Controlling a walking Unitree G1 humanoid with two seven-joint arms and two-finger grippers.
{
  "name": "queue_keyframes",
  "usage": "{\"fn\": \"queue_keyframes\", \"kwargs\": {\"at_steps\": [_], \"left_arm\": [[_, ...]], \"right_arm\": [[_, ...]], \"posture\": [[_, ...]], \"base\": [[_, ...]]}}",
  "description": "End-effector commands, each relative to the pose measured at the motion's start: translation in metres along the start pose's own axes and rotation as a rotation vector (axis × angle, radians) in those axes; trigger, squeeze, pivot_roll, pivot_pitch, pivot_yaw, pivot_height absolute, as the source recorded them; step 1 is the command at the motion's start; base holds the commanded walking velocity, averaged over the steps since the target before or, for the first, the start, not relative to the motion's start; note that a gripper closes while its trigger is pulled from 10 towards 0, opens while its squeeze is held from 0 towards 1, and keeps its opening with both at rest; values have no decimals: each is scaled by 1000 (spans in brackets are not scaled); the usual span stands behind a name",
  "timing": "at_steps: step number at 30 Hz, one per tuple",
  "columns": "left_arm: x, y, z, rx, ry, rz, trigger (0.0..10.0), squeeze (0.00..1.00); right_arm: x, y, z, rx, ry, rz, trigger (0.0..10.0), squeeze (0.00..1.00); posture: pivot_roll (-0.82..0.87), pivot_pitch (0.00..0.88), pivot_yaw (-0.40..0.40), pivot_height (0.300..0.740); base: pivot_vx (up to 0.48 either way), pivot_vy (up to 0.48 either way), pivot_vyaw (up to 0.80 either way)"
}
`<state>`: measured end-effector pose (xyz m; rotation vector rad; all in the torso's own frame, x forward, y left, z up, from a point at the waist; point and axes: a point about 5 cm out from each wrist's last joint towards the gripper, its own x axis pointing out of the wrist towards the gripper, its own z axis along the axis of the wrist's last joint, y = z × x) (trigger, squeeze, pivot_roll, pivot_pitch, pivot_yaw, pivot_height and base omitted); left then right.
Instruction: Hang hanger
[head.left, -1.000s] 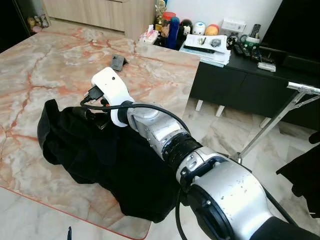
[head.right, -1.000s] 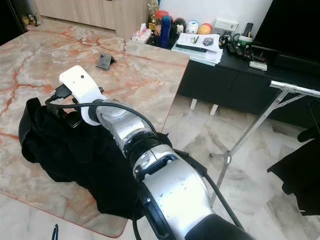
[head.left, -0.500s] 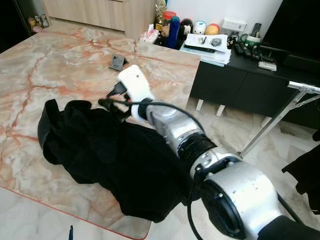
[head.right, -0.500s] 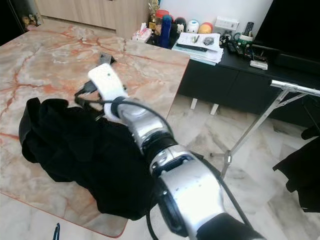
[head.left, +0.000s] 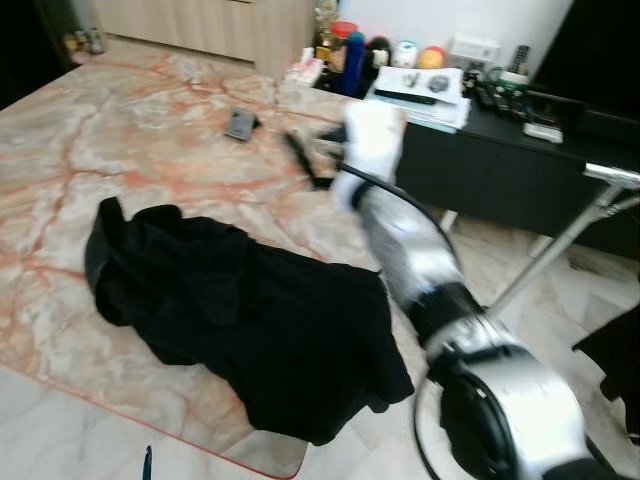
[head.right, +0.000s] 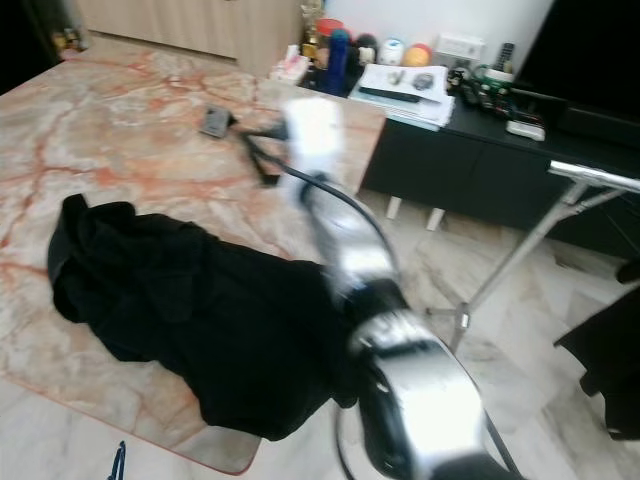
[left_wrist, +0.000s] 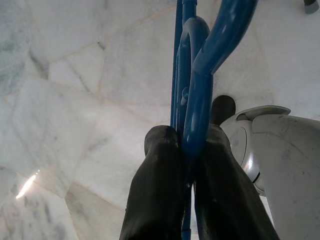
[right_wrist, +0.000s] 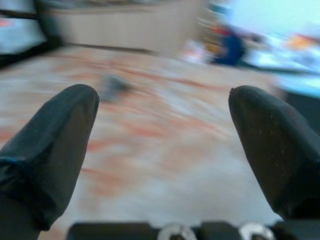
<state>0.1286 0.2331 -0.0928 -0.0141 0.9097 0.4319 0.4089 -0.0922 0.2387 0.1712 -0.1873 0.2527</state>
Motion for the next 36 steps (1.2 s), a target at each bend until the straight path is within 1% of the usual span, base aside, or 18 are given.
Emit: {"fn": "queue_keyframes", "kwargs": {"at_steps": [1,3,4,5,7,8,9,13,16,19,21,23,26,27,29,32,33,36], "left_arm": [[-12,-27,-30,31,106,-113,10000,0],[-12,-26,-30,39,106,-111,10000,0],[-12,-26,-30,43,106,-110,10000,0],[-12,-26,-30,43,106,-110,10000,0],[-11,-25,-29,47,102,-108,10000,0],[-11,-25,-29,47,99,-107,10000,0],[-11,-25,-29,47,99,-107,10000,0],[-11,-24,-29,51,94,-107,10000,0],[-11,-24,-28,51,92,-108,10000,0],[-11,-24,-28,49,92,-108,10000,0],[-11,-24,-28,46,92,-107,10000,0],[-11,-24,-29,44,93,-108,10000,0],[-11,-24,-29,43,94,-109,10000,0],[-11,-24,-29,44,94,-111,10000,0],[-11,-24,-29,45,95,-112,10000,0],[-11,-24,-29,47,96,-113,10000,0],[-11,-24,-29,49,96,-115,10000,0],[-11,-24,-29,49,96,-115,10000,0]], "right_arm": [[0,-5,12,-11,-56,-35,10000,0],[-15,-33,4,-40,-77,-146,10000,0],[-28,-53,-5,-92,-76,-229,10000,0],[-28,-53,-5,-92,-76,-229,10000,0],[-58,-88,-29,-129,-33,-392,10000,0],[-70,-99,-40,-132,-3,-446,10000,0],[-70,-99,-40,-132,-3,-446,10000,0],[-119,-130,-92,-228,197,-550,10000,0],[-151,-144,-123,-241,342,-628,10000,0],[-173,-146,-146,-234,443,-645,10000,0],[-194,-143,-166,-259,562,-640,10000,0],[-213,-140,-185,-216,668,-648,10000,0],[-237,-132,-206,-95,779,-658,10000,0],[-251,-124,-218,-46,850,-648,10000,0],[-264,-115,-229,-13,921,-611,10000,0],[-279,-106,-239,-27,1008,-563,10000,0],[-294,-103,-246,-38,1077,-557,10000,0],[-303,-101,-249,-7,1100,-585,10000,0]], "posture": [[52,220,-99,740],[40,220,-94,740],[37,220,-93,740],[37,220,-93,740],[45,217,-90,740],[44,216,-89,740],[44,216,-89,740],[40,213,-83,740],[42,210,-81,740],[41,205,-83,740],[41,205,-83,740],[43,192,-86,740],[43,180,-83,740],[43,180,-83,740],[45,168,-80,740],[41,161,-79,740],[48,153,-80,740],[57,149,-81,740]], "base": [[0,0,0],[0,0,0],[0,0,0],[0,0,0],[0,0,0],[0,0,0],[0,0,0],[0,0,0],[0,0,0],[0,0,0],[0,0,0],[0,0,0],[0,0,0],[0,0,0],[0,0,0],[0,0,0],[0,0,0],[0,0,0]]}}
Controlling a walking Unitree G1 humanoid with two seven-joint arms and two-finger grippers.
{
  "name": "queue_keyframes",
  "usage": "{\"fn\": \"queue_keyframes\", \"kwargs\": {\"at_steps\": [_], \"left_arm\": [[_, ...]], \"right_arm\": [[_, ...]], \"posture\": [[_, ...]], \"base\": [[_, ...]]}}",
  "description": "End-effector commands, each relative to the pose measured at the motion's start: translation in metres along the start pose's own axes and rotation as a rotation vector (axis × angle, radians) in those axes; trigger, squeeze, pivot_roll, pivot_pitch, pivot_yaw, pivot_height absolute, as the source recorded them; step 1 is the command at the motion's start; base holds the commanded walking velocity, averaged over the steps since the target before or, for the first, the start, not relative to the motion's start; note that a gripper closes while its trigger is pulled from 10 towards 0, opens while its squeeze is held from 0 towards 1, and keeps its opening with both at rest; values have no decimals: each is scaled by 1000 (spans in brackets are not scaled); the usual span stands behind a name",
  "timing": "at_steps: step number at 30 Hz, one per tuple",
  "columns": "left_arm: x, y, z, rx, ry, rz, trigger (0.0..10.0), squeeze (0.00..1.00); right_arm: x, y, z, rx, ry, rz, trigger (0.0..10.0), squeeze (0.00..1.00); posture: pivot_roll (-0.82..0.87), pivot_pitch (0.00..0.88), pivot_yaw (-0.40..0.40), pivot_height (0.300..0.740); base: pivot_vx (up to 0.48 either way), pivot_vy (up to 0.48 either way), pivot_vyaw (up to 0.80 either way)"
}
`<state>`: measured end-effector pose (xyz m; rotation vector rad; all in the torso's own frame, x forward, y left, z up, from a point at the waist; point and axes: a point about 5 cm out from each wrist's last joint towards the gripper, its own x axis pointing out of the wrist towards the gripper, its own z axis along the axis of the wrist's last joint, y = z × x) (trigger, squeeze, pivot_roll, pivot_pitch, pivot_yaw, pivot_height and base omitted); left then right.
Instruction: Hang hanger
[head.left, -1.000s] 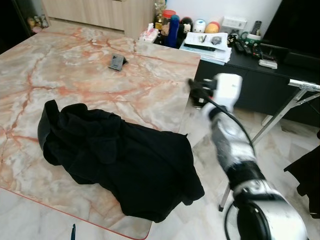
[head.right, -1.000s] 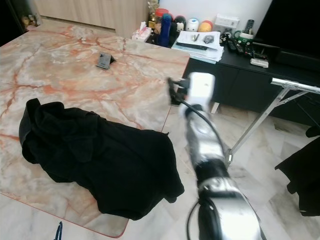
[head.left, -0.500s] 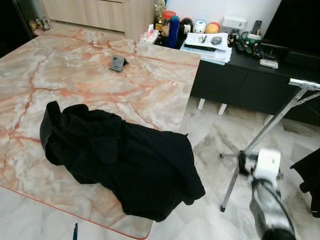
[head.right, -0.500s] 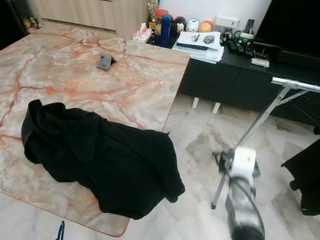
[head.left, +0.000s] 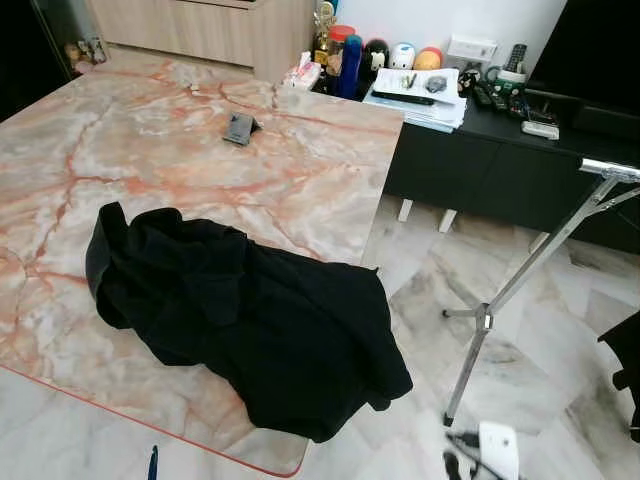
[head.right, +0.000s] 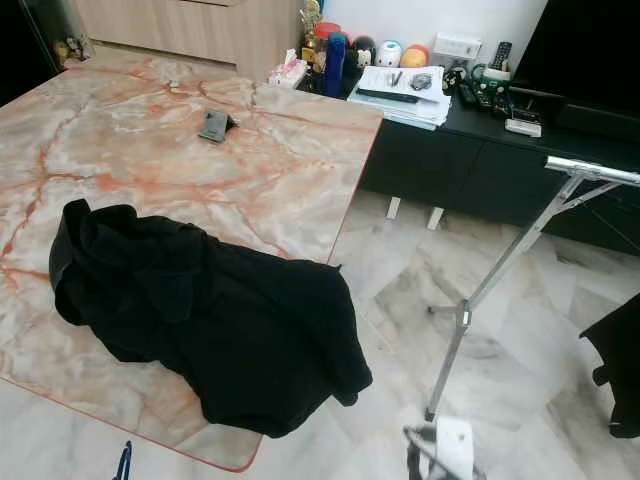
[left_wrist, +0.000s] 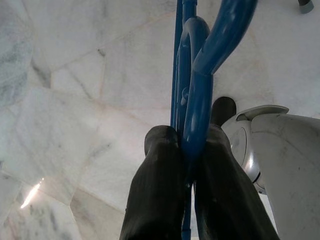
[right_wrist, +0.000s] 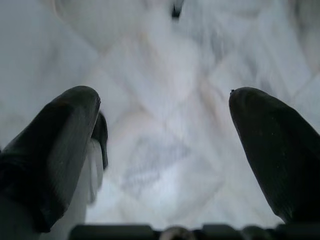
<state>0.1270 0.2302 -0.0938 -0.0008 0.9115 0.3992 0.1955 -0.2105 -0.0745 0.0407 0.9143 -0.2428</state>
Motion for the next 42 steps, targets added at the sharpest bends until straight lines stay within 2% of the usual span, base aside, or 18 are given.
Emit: {"fn": "queue_keyframes", "kwargs": {"at_steps": [1,17,23,42], "left_arm": [[-10,-22,-27,23,97,-94,10000,0],[-10,-20,-26,20,93,-102,10000,0],[-9,-20,-26,16,93,-102,10000,0],[-9,-21,-25,8,93,-106,10000,0]], "right_arm": [[-1,-1,-9,18,32,-3,10000,0],[-2,13,-15,4,51,55,10000,0],[-3,17,-20,-11,64,70,10000,0],[-4,12,-25,-9,85,55,10000,0]], "posture": [[54,149,-79,740],[43,172,-72,740],[47,178,-74,740],[35,194,-77,740]], "base": [[0,0,0],[0,0,0],[-259,0,0],[-320,0,0]]}}
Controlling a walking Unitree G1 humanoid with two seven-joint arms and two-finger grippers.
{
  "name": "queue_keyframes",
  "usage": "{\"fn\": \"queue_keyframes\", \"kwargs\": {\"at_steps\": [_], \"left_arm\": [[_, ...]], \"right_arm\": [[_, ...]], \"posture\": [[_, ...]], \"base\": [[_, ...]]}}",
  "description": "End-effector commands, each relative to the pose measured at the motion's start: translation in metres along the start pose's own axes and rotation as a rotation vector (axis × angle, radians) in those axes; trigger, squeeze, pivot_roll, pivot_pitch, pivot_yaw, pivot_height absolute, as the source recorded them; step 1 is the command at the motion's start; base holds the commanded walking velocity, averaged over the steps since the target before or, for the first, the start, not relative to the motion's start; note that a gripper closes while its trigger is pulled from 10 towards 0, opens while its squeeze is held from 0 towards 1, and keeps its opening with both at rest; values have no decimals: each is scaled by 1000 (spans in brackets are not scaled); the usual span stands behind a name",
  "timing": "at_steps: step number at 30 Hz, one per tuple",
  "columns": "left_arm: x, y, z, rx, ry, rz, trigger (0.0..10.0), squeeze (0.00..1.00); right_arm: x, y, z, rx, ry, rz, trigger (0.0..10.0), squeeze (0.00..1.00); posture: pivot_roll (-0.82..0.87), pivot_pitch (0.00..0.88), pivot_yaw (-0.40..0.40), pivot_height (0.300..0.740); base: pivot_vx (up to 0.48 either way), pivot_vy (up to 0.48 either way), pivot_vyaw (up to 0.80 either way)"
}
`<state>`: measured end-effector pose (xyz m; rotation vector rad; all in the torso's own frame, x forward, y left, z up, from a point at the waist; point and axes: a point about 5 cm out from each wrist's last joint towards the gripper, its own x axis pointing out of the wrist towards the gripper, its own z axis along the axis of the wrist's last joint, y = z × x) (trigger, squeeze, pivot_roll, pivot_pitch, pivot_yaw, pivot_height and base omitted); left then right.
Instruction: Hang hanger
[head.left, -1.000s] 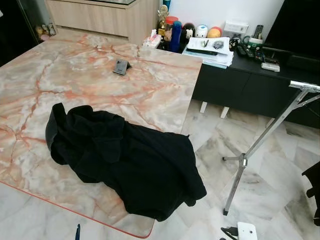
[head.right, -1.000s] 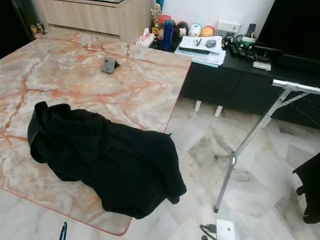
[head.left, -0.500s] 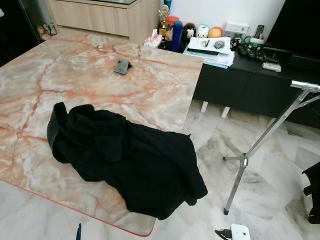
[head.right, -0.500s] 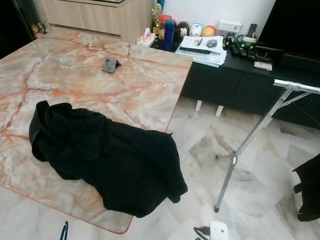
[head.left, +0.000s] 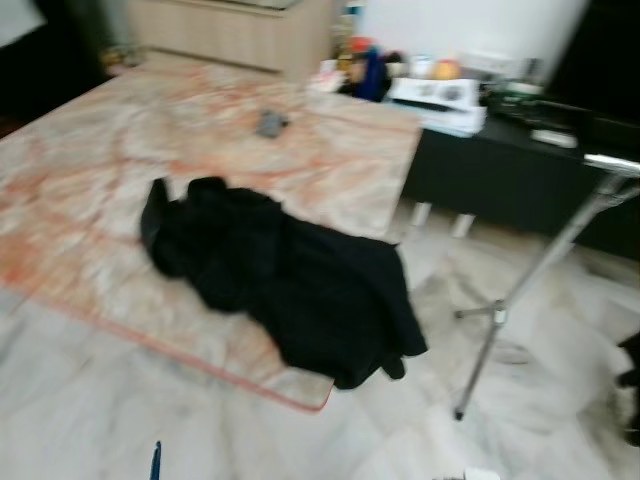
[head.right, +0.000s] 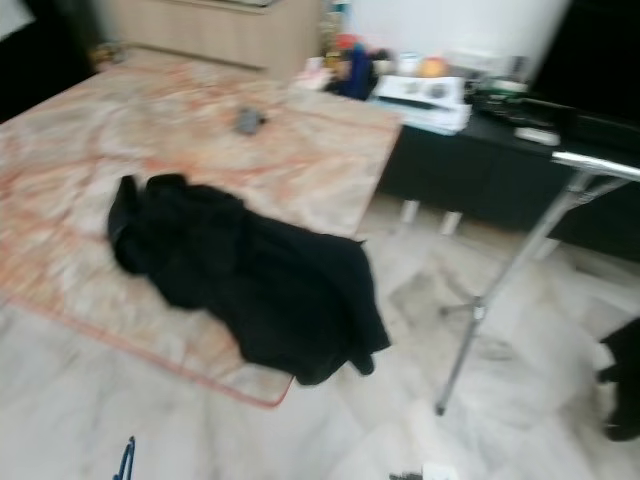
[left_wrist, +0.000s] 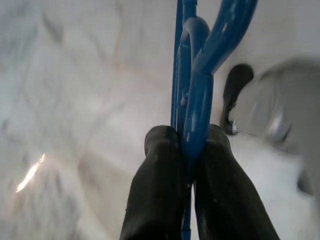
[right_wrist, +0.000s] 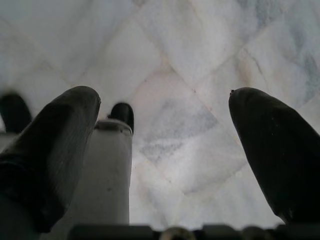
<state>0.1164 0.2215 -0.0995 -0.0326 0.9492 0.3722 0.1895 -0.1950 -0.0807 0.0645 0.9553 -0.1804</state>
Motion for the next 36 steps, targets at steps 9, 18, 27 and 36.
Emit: {"fn": "queue_keyframes", "kwargs": {"at_steps": [9,18,27,36], "left_arm": [[-4,-16,-12,15,52,-69,10000,0],[-4,-17,-11,13,51,-70,10000,0],[-4,-17,-12,21,56,-71,10000,0],[-3,-16,-12,66,68,-75,10000,0]], "right_arm": [[-2,-2,-16,2,48,-9,10000,0],[-2,0,-14,-2,47,-6,10000,0],[-2,1,-12,-2,41,-4,10000,0],[-2,-2,-11,14,38,-12,10000,0]], "posture": [[36,196,-78,740],[35,197,-80,740],[29,198,-81,740],[28,197,-81,740]], "base": [[-332,0,0],[-332,0,0],[-214,0,0],[0,0,0]]}}
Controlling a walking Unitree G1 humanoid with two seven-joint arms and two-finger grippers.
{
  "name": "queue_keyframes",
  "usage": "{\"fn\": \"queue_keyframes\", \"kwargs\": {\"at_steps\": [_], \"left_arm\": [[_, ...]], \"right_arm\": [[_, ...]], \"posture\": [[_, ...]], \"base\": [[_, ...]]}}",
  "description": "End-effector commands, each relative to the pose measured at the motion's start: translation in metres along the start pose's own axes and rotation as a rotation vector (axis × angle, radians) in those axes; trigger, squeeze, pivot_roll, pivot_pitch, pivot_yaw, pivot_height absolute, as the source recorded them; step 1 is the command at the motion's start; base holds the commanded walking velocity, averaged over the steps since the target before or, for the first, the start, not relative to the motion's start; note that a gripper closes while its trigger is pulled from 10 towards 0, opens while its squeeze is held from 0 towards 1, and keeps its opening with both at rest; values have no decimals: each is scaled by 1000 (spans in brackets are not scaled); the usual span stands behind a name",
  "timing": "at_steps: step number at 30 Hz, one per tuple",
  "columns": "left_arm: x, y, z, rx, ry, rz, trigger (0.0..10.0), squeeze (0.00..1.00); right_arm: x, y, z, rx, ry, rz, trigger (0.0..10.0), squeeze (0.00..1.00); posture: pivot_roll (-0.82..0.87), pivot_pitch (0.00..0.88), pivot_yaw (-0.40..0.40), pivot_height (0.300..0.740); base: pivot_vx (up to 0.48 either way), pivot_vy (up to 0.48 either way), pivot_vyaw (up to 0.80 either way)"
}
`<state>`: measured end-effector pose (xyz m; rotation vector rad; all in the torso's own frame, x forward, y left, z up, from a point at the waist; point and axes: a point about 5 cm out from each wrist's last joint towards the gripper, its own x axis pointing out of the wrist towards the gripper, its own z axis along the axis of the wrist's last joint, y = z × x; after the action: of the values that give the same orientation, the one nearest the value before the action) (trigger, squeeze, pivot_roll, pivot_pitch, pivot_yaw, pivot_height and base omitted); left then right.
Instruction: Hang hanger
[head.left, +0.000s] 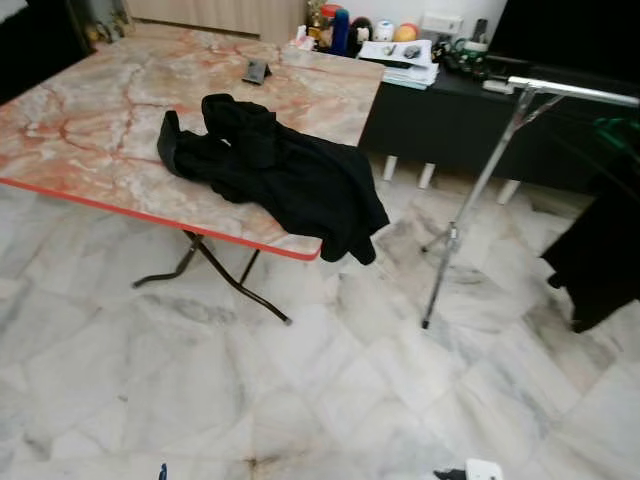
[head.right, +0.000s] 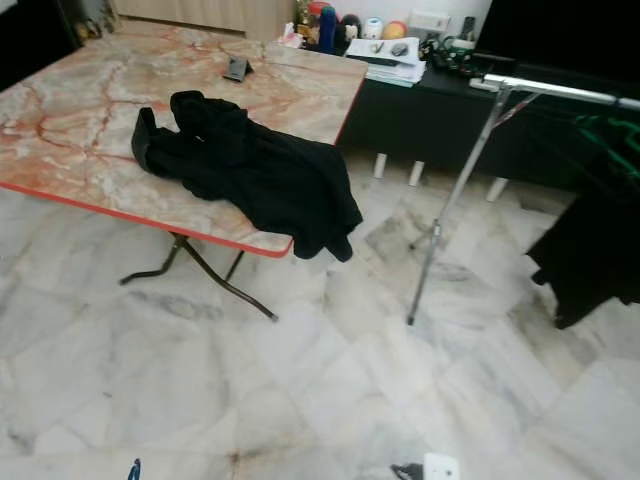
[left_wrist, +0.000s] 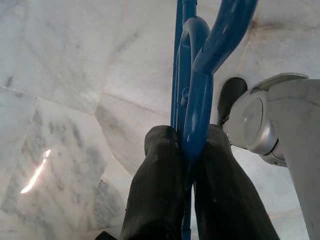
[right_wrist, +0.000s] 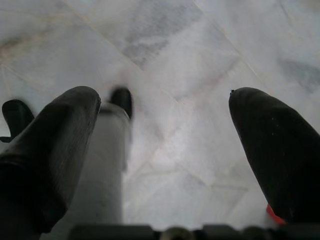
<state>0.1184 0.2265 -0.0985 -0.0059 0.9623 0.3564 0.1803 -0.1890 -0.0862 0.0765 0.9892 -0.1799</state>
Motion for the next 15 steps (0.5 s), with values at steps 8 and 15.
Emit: {"fn": "queue_keyframes", "kwargs": {"at_steps": [8,15], "left_arm": [[-5,-21,-15,41,62,-77,10000,0],[-5,-22,-16,42,63,-78,10000,0]], "right_arm": [[0,-4,1,14,1,-4,10000,0],[0,-5,3,10,-11,-8,10000,0]], "posture": [[32,187,-81,740],[33,179,-79,740]], "base": [[0,-315,-451],[0,-371,0]]}}
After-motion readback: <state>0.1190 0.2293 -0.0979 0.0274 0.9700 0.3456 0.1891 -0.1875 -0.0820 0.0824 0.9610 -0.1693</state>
